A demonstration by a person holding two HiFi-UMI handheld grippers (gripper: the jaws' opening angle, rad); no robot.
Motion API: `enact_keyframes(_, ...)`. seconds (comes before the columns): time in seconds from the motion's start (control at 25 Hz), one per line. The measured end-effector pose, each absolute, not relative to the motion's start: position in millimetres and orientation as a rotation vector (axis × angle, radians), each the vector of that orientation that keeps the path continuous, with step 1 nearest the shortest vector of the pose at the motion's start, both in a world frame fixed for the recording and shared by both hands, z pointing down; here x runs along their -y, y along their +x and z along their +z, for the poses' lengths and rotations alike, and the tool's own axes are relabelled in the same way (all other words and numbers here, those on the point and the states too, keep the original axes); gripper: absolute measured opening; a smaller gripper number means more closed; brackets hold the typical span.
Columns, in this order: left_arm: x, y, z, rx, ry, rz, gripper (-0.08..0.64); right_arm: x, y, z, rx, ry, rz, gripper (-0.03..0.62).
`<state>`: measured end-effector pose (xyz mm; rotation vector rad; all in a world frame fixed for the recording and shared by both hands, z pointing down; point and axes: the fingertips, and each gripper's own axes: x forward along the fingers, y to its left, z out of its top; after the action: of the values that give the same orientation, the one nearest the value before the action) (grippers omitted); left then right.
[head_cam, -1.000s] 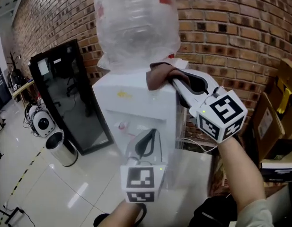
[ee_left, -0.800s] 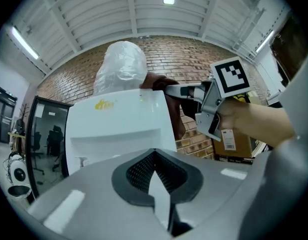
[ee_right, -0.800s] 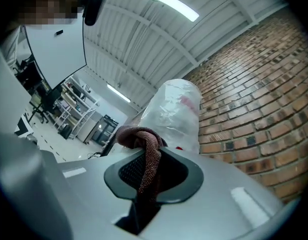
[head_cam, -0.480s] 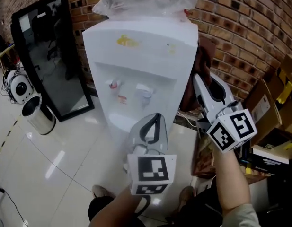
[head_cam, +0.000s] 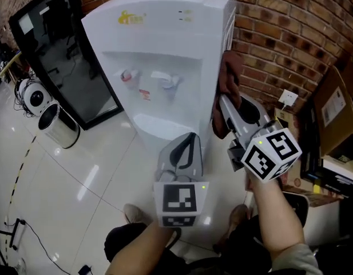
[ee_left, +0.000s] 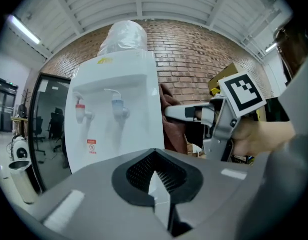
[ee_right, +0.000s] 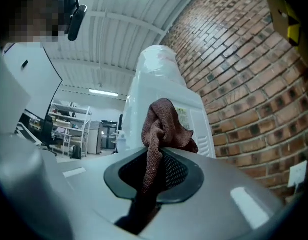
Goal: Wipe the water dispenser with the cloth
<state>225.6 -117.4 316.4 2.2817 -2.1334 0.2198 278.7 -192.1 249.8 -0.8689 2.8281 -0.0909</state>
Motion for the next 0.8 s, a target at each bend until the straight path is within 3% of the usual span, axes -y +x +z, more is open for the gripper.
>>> enact_keyframes(0.28, 121.0, 226.5, 348.6, 2.1, 2.251, 0.279, 0.0, 192.8, 271.2, 309.3, -2.954, -0.842, -0.28, 0.068)
enact_keyframes(0.8, 125.6, 210.5, 406.6, 2.063, 2.137, 0.336, 0.0, 214.3, 272.8, 444.6, -2.864, -0.913, -1.142, 0.069)
